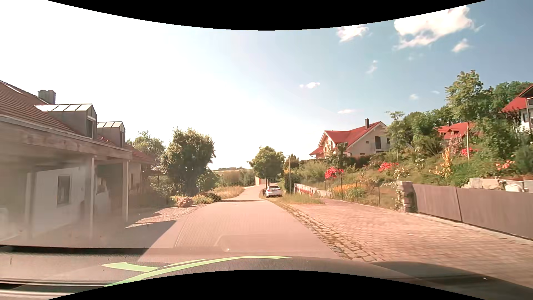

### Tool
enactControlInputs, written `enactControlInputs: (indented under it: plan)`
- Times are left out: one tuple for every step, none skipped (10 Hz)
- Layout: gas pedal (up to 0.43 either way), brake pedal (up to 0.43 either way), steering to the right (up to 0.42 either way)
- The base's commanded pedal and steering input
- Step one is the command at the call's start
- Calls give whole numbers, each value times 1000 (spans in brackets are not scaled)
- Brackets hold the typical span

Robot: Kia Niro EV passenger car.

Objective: Follow the waypoints while adhering to traffic rules and regulations

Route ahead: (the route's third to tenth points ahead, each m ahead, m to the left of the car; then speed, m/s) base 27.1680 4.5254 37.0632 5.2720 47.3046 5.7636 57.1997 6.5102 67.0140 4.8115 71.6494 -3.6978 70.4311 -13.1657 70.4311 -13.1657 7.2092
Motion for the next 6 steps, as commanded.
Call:
enactControlInputs:
  plan:
    - [138,0,-58]
    - [130,0,-55]
    - [110,0,-51]
    - [67,0,-46]
    - [0,0,-41]
    - [0,0,-36]
